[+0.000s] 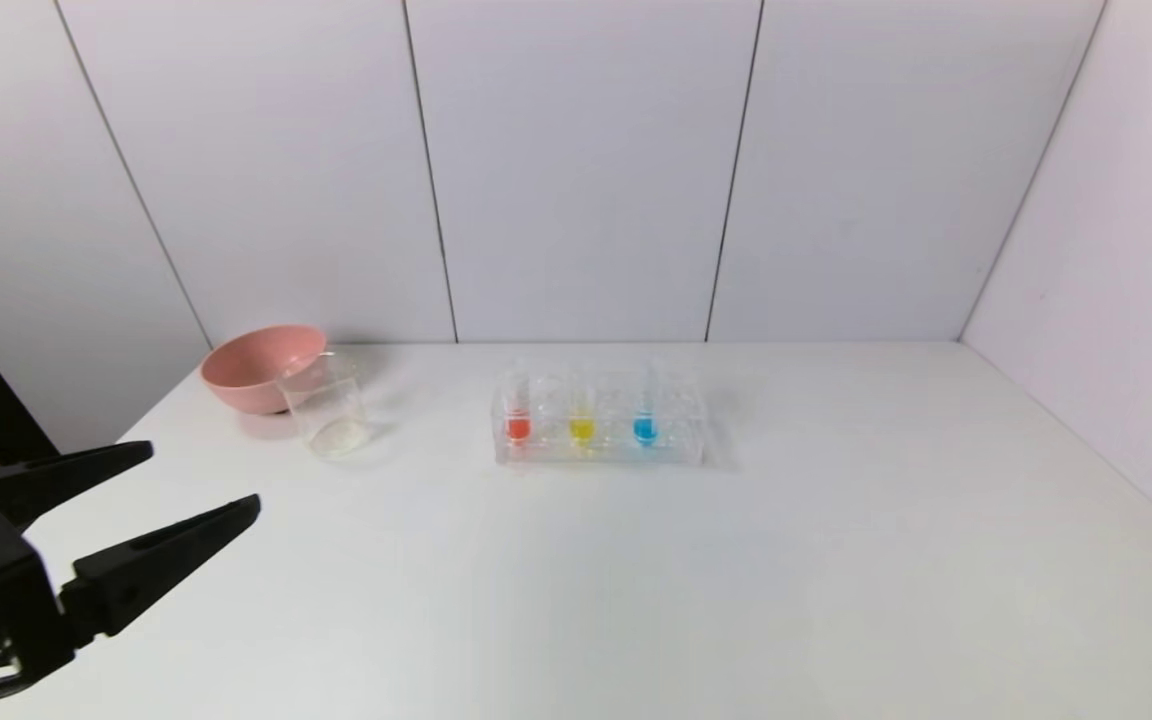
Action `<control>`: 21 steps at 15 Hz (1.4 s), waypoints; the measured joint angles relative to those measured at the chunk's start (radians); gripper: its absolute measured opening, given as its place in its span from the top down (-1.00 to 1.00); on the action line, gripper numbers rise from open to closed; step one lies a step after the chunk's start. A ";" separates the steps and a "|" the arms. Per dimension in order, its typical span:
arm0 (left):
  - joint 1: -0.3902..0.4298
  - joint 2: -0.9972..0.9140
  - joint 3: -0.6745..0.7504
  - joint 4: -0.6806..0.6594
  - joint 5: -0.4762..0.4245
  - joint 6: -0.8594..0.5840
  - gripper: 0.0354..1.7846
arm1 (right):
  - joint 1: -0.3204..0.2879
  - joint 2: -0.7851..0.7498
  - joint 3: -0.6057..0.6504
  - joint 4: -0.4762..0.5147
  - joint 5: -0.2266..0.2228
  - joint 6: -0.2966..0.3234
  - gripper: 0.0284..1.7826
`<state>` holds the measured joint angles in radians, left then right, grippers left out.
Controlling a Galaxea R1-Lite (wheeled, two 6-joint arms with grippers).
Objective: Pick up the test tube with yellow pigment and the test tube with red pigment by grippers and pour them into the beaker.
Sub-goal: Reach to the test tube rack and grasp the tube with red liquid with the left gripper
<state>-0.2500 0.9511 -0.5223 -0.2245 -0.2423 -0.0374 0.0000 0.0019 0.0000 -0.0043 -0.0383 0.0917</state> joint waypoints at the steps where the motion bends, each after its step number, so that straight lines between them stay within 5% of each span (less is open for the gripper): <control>1: -0.034 0.057 -0.026 -0.010 0.014 -0.001 -0.98 | 0.000 0.000 0.000 0.000 0.000 0.000 -0.92; 9: -0.387 0.488 -0.269 -0.085 0.409 -0.234 -0.98 | 0.000 0.000 0.000 0.000 0.000 0.000 -0.92; 15: -0.451 0.780 -0.409 -0.136 0.684 -0.233 -0.98 | 0.000 0.000 0.000 0.000 0.000 0.000 -0.92; 21: -0.431 1.027 -0.428 -0.526 0.772 -0.098 -0.98 | 0.000 0.000 0.000 0.000 0.000 0.000 -0.92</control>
<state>-0.6815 1.9777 -0.9500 -0.7509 0.5300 -0.1355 0.0000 0.0019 0.0000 -0.0038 -0.0383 0.0919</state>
